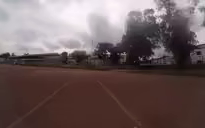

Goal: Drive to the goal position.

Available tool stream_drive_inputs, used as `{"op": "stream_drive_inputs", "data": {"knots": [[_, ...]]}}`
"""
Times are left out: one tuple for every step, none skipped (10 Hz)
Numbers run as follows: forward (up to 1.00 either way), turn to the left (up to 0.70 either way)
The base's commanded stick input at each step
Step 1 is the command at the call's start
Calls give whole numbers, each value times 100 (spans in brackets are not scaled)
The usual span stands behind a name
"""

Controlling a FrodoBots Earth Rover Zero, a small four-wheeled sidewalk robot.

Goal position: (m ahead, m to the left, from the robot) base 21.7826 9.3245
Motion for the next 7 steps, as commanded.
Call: {"op": "stream_drive_inputs", "data": {"knots": [[67,0],[67,0],[67,0],[67,0],[67,0],[67,0],[67,0]]}}
